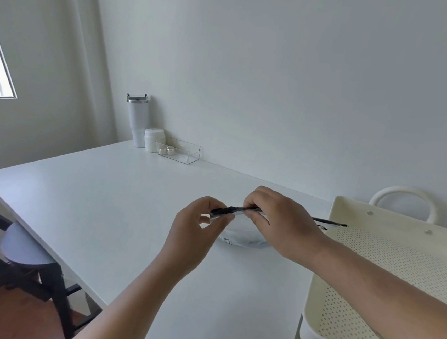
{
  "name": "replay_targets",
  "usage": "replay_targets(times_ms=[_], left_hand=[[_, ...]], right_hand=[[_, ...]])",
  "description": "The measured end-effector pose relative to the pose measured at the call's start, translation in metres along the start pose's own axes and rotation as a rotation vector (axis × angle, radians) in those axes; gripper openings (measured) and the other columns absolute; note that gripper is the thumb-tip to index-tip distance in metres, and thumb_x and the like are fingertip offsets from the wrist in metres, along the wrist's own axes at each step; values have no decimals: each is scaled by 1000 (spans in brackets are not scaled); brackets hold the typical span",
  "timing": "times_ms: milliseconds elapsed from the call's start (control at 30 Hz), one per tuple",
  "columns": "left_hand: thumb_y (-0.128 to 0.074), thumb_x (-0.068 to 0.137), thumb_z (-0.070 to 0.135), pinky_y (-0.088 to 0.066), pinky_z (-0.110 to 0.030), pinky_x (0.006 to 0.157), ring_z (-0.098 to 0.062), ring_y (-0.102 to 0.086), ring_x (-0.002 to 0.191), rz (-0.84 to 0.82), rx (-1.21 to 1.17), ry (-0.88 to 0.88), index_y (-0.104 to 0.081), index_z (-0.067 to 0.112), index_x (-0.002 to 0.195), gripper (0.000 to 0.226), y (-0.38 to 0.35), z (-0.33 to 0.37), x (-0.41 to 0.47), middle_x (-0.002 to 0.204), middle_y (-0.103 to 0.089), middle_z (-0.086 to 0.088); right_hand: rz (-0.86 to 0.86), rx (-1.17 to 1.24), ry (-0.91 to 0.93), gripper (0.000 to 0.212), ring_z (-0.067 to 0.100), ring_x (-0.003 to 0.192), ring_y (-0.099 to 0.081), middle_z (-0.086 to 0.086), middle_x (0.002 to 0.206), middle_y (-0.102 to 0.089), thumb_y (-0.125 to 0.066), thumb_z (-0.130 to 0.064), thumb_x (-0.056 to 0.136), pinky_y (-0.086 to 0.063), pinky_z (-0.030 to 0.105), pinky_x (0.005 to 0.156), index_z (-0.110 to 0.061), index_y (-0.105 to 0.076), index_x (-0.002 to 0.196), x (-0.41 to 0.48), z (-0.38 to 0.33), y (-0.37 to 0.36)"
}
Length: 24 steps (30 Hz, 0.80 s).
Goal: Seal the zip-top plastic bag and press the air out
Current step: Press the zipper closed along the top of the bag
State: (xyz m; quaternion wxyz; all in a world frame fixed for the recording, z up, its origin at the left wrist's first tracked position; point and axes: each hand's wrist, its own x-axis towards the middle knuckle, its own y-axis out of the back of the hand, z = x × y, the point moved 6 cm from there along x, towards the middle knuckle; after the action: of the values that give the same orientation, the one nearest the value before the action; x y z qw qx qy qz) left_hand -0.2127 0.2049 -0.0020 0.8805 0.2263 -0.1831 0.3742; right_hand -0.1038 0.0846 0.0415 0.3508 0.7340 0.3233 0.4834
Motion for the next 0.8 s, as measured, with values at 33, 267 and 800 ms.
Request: replay_targets(times_ms=[33,267,800], left_hand=[[-70,87,21,-43,-7,69,-2,-64,78,8,12,12,-67,27,82,9,0,-1,1,81,-69,16],[-62,93,17,-41,-5,72,3,-61,86,67,110,-10,-62,31,84,16,-2,-2,0,84,-68,17],[-72,84,15,-39,-9,56,-2,-52,61,84,3,35,-65,19,69,17,-5,-1,4,69,-63,2]], right_hand=[[-1,-20,10,7,17,79,-55,-15,92,-57,-54,-22,97,-44,31,70,-21,-60,94,0,0,-1],[-2,-1,24,6,9,87,-55,-14,98,-60,-55,-26,96,-46,29,71,-24,-59,101,-3,-5,0],[-35,73,-44,11,13,77,-55,-9,89,-61,-56,-27,97,-45,31,69,-21,-65,96,-2,1,3]])
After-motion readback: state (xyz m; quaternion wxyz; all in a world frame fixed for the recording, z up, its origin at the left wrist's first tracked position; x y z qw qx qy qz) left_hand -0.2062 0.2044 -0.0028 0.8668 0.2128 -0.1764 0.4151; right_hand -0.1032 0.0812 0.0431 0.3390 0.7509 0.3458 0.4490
